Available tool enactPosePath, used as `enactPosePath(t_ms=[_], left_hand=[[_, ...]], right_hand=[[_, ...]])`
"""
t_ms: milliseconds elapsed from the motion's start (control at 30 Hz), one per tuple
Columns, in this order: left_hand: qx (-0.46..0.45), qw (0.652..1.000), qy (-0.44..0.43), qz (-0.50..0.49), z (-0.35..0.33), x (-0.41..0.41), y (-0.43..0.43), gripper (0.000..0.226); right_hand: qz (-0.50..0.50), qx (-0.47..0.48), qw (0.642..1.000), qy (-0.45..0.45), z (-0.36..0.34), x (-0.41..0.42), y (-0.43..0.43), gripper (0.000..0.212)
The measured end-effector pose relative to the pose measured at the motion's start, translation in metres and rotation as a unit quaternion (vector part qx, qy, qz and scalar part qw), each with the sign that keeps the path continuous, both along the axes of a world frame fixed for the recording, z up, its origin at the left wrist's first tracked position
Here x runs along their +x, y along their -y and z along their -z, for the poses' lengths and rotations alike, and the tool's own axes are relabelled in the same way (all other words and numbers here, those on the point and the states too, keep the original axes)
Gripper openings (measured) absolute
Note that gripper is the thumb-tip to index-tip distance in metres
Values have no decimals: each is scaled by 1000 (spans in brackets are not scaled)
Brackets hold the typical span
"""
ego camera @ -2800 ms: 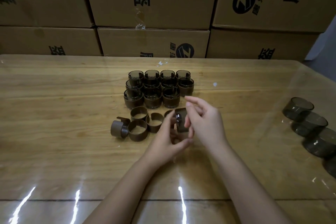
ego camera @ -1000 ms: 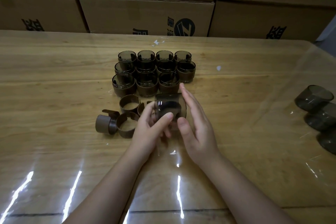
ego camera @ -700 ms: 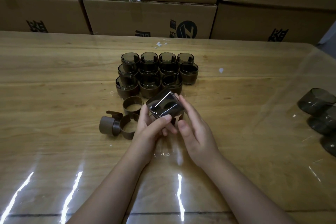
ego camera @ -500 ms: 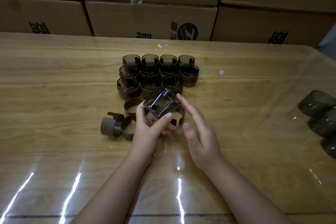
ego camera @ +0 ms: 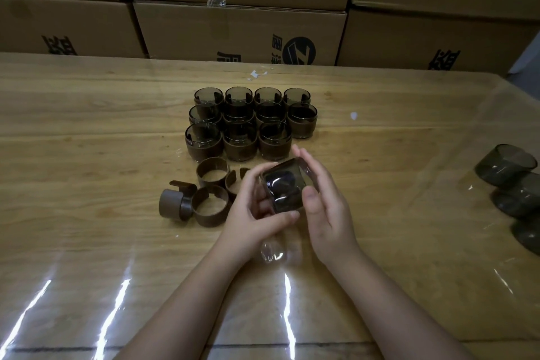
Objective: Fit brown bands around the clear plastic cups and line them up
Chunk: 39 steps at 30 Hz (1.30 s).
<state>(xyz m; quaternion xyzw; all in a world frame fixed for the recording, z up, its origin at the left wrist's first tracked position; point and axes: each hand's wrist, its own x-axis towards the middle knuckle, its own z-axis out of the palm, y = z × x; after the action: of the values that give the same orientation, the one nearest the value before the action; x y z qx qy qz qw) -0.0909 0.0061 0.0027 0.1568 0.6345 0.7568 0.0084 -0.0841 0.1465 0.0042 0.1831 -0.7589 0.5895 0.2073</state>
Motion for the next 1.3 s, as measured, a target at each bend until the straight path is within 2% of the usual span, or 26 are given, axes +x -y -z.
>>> enactPosePath(t_ms=[233, 333, 400, 500, 667, 767, 833, 933, 1067, 1167, 1300], left_hand=[[64, 997, 7, -44, 0, -4, 4, 70], [81, 994, 12, -77, 0, -6, 5, 73], [73, 992, 13, -99, 1, -7, 5, 77], [71, 991, 8, -116, 3, -8, 3, 69], [26, 993, 1, -117, 3, -4, -1, 71], [-11, 997, -12, -79, 2, 0, -3, 72], [-38, 998, -23, -50, 2, 1, -1, 72], [-67, 997, -40, -24, 2, 1, 2, 75], [-71, 996, -39, -30, 2, 2, 5, 87], [-102, 993, -52, -40, 1, 5, 2, 90], [-96, 993, -45, -48, 0, 7, 2, 88]], right_hand=[[-25, -10, 999, 32, 2, 0, 2, 57], [-28, -3, 999, 17, -1, 2, 3, 63], [-14, 3, 1000, -5, -2, 4, 3, 60], [16, 0, 999, -44, -4, 7, 4, 55], [23, -17, 997, -74, -5, 7, 2, 52], [9, -15, 996, -84, -5, 6, 2, 49], [2, 4, 998, -59, -4, 4, 1, 49], [-5, 32, 999, 25, -3, 0, -1, 49], [4, 48, 995, 90, -3, -1, -2, 45], [49, 82, 994, 62, -3, -1, -3, 48], [74, 111, 991, 29, -2, -3, -2, 54]])
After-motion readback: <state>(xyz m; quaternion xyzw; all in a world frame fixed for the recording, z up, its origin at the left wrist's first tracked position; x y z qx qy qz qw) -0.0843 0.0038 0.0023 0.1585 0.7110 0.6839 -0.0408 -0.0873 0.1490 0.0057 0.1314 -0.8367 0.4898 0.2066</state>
